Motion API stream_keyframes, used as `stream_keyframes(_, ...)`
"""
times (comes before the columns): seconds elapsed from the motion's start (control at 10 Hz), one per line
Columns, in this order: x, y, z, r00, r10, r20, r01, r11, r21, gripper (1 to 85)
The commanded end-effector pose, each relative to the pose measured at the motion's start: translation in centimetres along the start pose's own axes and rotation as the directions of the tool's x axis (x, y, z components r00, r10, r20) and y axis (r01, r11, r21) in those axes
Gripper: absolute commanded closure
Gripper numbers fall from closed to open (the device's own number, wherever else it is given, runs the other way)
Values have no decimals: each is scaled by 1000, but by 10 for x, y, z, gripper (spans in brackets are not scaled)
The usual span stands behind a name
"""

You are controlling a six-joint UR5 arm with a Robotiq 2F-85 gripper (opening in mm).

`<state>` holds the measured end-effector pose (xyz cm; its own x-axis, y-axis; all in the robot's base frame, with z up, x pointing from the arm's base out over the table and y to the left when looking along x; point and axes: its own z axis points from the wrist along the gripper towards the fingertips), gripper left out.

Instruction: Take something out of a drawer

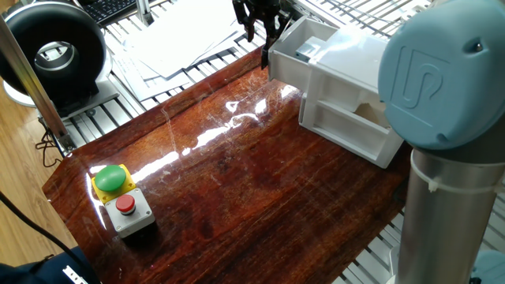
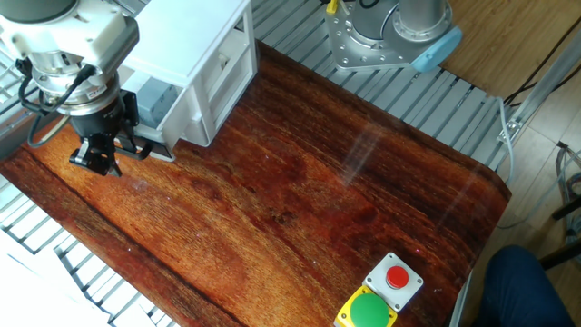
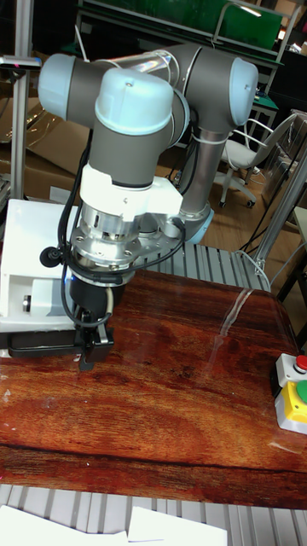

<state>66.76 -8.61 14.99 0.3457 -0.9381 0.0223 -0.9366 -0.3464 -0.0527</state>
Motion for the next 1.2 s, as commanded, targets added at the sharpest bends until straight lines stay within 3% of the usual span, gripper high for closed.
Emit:
stream_keyframes(0.0,-4,-9,-2,1000,-2,14,1,1000,21,403)
stream_keyframes(0.3,-6,-12,-5,1000,-3,20,2,1000,23,403)
stream_keyframes(0.9,-5,-2,-18,1000,3,6,-3,1000,-13,400)
stream_keyframes(1.1,4,0,-40,999,-5,-54,3,999,-37,400)
